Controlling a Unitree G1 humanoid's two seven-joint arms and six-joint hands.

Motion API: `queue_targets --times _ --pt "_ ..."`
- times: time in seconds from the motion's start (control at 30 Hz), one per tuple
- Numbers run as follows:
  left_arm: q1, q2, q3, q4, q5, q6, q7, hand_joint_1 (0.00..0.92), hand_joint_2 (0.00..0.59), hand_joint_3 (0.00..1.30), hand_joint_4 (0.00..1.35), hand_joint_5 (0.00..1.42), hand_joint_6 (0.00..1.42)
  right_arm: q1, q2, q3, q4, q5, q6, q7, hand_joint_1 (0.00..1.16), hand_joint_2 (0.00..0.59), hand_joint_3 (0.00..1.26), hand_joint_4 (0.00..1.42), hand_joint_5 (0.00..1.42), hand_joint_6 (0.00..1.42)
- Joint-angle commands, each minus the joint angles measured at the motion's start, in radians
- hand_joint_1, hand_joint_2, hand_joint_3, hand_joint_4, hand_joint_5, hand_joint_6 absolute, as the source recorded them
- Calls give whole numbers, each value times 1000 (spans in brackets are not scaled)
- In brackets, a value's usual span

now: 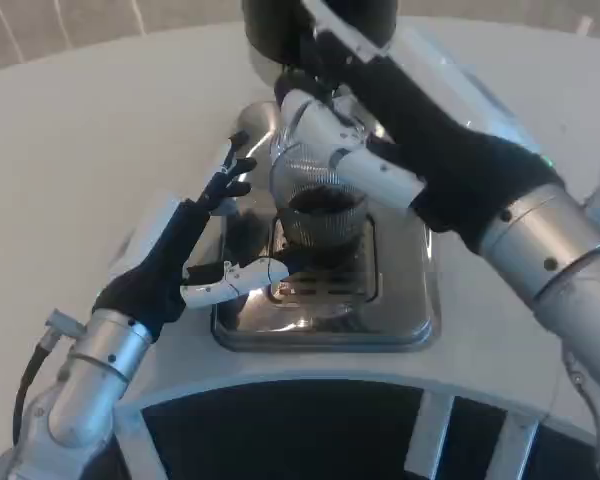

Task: Grasp the cup under the faucet to collect the drink, then remove the cup.

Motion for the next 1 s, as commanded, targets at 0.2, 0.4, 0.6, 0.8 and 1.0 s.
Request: queue_targets --times 0.2,0.4,0.6,0.8,1.0 --pt "11 2 -14 -8 7 -16 -3 444 72 0 103 175 220 56 -17 -43 -115 -46 -27 5 0 546 0 0 0 0" --pt "14 7 -15 -13 5 -21 -4 439 71 0 106 175 220 124 -63 -45 -178 -103 -11 61 2 544 0 0 0 0" --pt "16 4 -15 -19 1 -24 -2 436 70 0 106 175 221 248 -136 -120 -270 -181 -2 130 4 544 0 0 0 0" --pt "16 -1 -20 -19 5 -23 -1 434 70 0 107 175 221 348 -138 -161 -345 -247 13 188 5 543 0 0 0 0" --pt "12 3 -20 -20 4 -19 2 433 70 0 119 194 232 480 -36 -178 -356 -345 -48 248 5 543 0 0 0 0"
